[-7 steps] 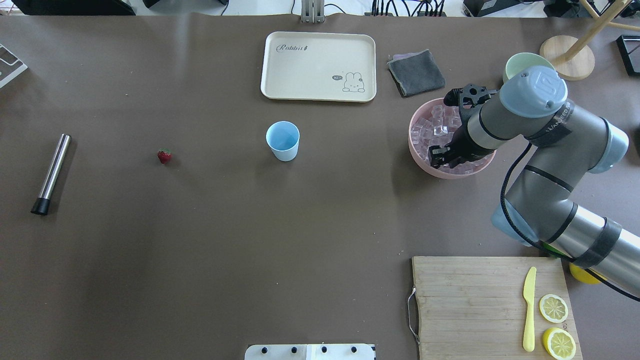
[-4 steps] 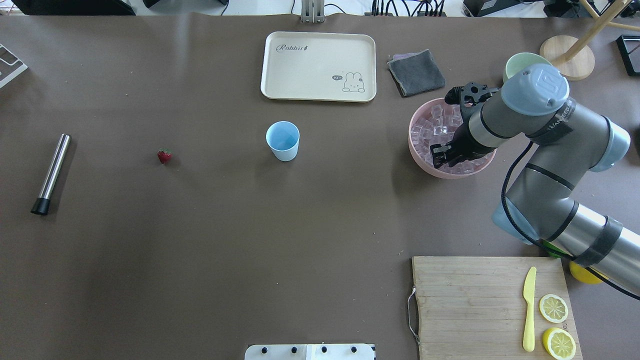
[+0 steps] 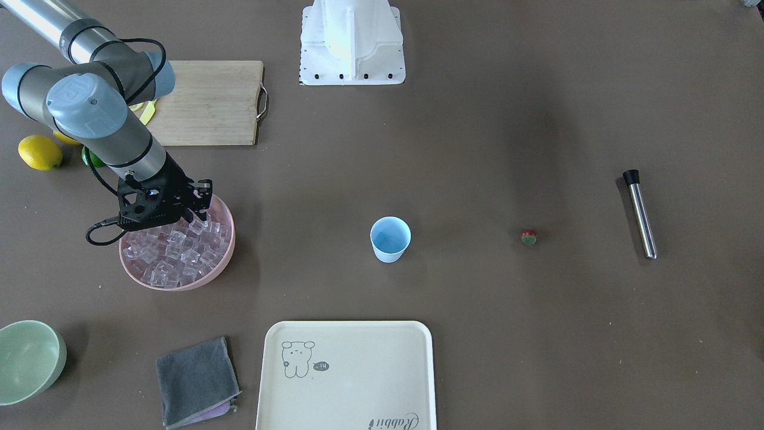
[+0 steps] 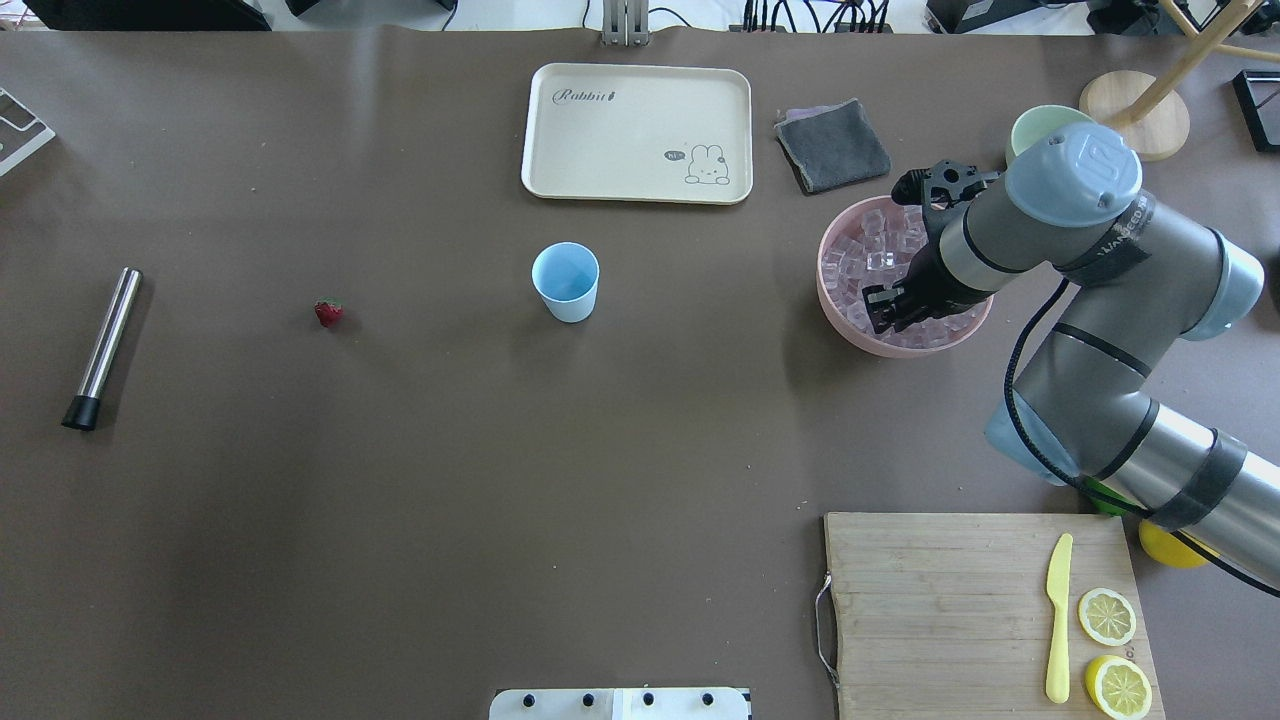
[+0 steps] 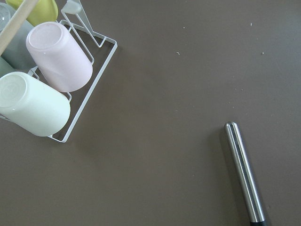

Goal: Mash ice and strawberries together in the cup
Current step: 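Close the right gripper on an ice cube in the pink bowl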

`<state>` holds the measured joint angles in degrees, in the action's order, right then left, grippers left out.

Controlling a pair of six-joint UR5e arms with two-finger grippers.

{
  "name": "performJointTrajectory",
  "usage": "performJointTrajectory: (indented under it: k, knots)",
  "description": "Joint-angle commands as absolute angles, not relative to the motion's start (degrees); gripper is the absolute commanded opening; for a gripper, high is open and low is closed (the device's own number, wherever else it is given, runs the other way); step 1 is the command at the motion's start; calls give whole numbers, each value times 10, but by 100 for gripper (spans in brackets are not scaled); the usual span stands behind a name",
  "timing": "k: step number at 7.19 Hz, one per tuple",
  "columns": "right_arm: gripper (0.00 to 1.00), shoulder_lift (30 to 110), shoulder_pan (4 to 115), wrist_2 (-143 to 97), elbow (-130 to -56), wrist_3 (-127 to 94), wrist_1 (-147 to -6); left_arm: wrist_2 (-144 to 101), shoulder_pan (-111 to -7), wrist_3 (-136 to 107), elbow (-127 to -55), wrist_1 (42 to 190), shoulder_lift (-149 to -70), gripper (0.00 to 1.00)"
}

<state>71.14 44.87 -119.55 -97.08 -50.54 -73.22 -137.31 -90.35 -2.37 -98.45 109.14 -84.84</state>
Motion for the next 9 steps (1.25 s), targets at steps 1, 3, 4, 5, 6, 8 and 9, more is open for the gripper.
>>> performJointTrajectory:
  k: [1, 3, 4, 5, 6, 8, 9]
  knots:
    - [23, 712, 449, -1191, -973, -505, -733, -1373, -904, -23, -985, 1093, -845, 98]
    - [38, 715, 450, -1190, -981, -507, -733, -1374, -904, -23, -985, 1094, -843, 98]
    - [64, 713, 449, -1187, -983, -508, -733, -1374, -904, -23, -985, 1094, -842, 98]
    - [73, 711, 448, -1185, -981, -505, -734, -1374, -904, -23, -984, 1094, -842, 98]
    - [77, 711, 447, -1184, -977, -505, -734, -1374, -904, -23, -984, 1094, -842, 98]
    - [77, 711, 445, -1176, -970, -505, -735, -1374, -904, -23, -984, 1094, -842, 98]
    - [77, 711, 441, -1172, -969, -505, -734, -1373, -904, -23, -984, 1094, -842, 98]
